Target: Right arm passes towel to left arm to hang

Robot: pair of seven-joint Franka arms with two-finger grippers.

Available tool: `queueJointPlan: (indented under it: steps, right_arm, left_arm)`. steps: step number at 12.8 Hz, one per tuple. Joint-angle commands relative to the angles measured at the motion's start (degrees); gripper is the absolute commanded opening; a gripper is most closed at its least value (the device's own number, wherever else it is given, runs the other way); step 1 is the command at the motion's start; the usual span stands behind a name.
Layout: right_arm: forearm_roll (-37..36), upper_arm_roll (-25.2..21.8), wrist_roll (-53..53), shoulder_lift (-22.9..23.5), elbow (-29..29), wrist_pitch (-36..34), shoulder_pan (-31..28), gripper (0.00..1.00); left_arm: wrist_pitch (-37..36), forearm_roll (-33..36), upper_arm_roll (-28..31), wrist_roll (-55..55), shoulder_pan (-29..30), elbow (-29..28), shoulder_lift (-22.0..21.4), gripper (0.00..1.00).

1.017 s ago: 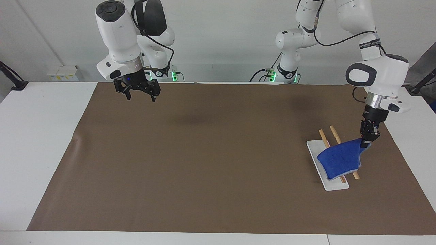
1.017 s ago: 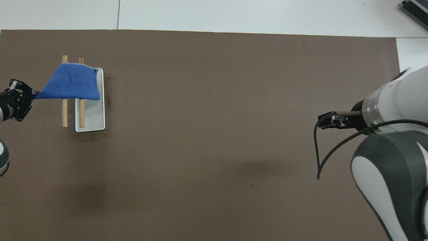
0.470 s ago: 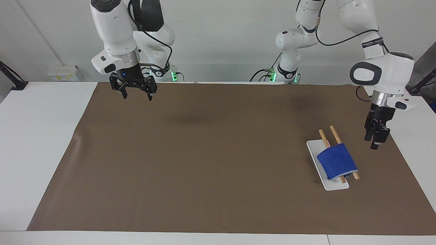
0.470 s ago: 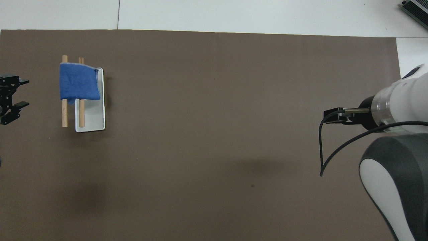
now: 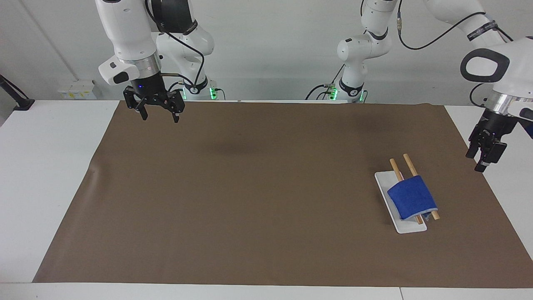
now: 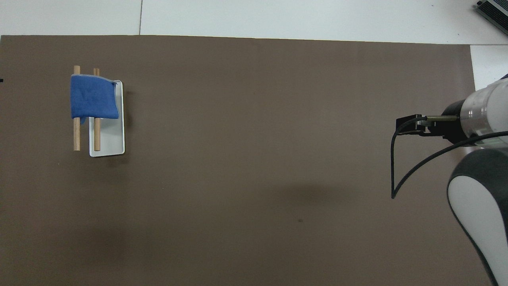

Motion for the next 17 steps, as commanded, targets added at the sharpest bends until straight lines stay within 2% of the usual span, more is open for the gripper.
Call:
queueJointPlan:
  steps: [1, 4, 8, 12, 13, 14, 17]
  right_arm:
    - [1.2, -0.4, -1.5, 1.5, 2.8, -2.2, -0.4, 1.00]
    - [1.2, -0.5, -1.6, 1.5, 2.8, -2.2, -0.4, 1.00]
    - [1.4, -0.5, -1.5, 1.2, 1.8, -2.5, -0.5, 1.00]
    - [1.4, -0.5, -1.4, 1.1, 1.8, -2.4, -0.5, 1.00]
    - [1.4, -0.5, -1.4, 1.1, 1.8, -2.4, -0.6, 1.00]
    - [1.4, -0.5, -1.4, 1.1, 1.7, -2.4, -0.7, 1.00]
    - [1.4, -0.5, -1.4, 1.1, 1.7, -2.4, -0.7, 1.00]
  left_arm:
    - [-13.3, 6.7, -0.6, 1.6, -0.4, 6.2, -3.2, 0.89]
    - [-25.9, 11.3, -2.5, 10.5, -3.8, 12.1, -3.4, 0.88]
    - [-35.6, 12.0, -7.5, 26.4, -4.7, 13.1, -5.8, 0.87]
    - [-36.7, 12.0, -12.8, 28.4, -4.7, 12.7, -7.9, 0.89]
    - [-36.7, 12.0, -13.6, 28.5, -4.7, 12.4, -8.7, 0.94]
    - [-36.4, 11.9, -13.8, 28.6, -4.7, 12.2, -9.0, 1.00]
    - [-36.2, 11.3, -13.8, 27.7, -4.6, 12.2, -9.4, 1.00]
